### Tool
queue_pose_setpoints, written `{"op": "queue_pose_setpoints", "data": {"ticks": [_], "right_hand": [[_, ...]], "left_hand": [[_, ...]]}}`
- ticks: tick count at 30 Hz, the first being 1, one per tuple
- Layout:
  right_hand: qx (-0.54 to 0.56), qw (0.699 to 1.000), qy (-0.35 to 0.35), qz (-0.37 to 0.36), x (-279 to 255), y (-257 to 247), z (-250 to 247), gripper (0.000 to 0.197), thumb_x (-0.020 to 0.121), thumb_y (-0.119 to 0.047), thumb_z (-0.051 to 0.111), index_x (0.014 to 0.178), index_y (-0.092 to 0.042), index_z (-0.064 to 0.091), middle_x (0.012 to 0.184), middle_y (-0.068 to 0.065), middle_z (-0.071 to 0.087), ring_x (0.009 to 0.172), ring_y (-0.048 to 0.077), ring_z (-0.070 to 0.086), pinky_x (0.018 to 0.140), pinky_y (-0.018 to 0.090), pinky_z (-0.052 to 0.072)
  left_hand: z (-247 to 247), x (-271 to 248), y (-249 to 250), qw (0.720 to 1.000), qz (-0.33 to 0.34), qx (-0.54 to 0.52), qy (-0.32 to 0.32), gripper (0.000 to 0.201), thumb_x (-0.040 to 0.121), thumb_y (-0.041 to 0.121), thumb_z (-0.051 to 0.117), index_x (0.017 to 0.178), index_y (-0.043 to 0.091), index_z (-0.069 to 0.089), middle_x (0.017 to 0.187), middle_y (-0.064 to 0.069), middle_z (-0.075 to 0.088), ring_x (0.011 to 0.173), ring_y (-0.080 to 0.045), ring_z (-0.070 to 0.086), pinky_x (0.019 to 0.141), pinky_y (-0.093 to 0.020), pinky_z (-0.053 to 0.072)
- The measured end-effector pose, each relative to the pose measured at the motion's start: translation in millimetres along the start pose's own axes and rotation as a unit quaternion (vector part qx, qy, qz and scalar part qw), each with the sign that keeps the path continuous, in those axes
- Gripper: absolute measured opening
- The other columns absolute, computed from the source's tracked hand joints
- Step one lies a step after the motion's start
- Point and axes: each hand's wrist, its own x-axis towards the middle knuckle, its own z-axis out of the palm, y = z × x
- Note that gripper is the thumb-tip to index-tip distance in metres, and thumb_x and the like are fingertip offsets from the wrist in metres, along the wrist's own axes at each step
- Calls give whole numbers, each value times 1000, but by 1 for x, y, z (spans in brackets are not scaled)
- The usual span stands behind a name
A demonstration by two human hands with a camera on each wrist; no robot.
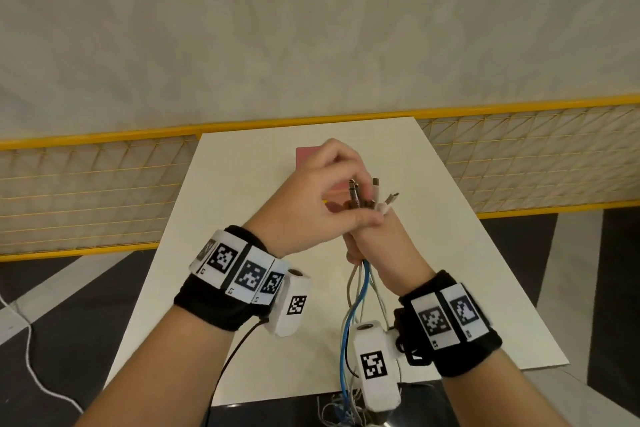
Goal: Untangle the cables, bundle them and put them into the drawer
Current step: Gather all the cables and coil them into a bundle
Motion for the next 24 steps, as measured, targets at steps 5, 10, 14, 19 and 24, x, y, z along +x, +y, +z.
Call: {"op": "queue_pose_setpoints", "data": {"ticks": [5, 10, 14, 19, 24], "right_hand": [[20, 999, 15, -39, 6, 4, -4, 24, 68, -8, 56, 55, -28, 49, 45, -12, 39, 43, 12, 31, 42, 25, 30], [-4, 999, 8, -50, 12, 4, -4, 12, 64, -12, 57, 60, -16, 47, 47, -6, 37, 41, 12, 34, 41, 25, 32], [-1, 998, 0, -62, 15, 8, -7, 16, 68, -14, 57, 56, -20, 48, 44, -7, 37, 41, 13, 34, 43, 27, 32], [-19, 998, -16, -64, 12, 10, -5, 46, 85, -12, 56, 45, -30, 45, 38, -14, 38, 39, 2, 30, 46, 21, 26], [-111, 993, 22, -42, 18, 12, 3, 18, 92, -1, 42, 97, -6, 58, 86, 0, 60, 79, 5, 57, 62, 13, 30]], "left_hand": [[-2, 6, -2, 998, 2, 45, -49, 21, 76, 17, 81, 94, 16, 70, 108, 2, 53, 106, -9, 53, 89, -13, 38], [-4, 8, -6, 996, -10, 24, -90, 14, 82, 15, 75, 89, 12, 63, 104, 2, 59, 103, -14, 56, 92, -29, 45], [-3, 6, -6, 991, -57, -51, -113, 11, 91, 8, 63, 88, 9, 53, 115, 3, 63, 114, -6, 58, 95, -23, 47], [-2, 7, -2, 978, -91, -165, -94, 18, 98, 7, 50, 114, 13, 52, 135, 3, 55, 127, -5, 51, 104, -28, 43], [25, 13, 2, 997, -16, 12, -78, 31, 102, 26, 40, 96, 11, 66, 96, 6, 59, 94, -1, 52, 88, -14, 36]]}}
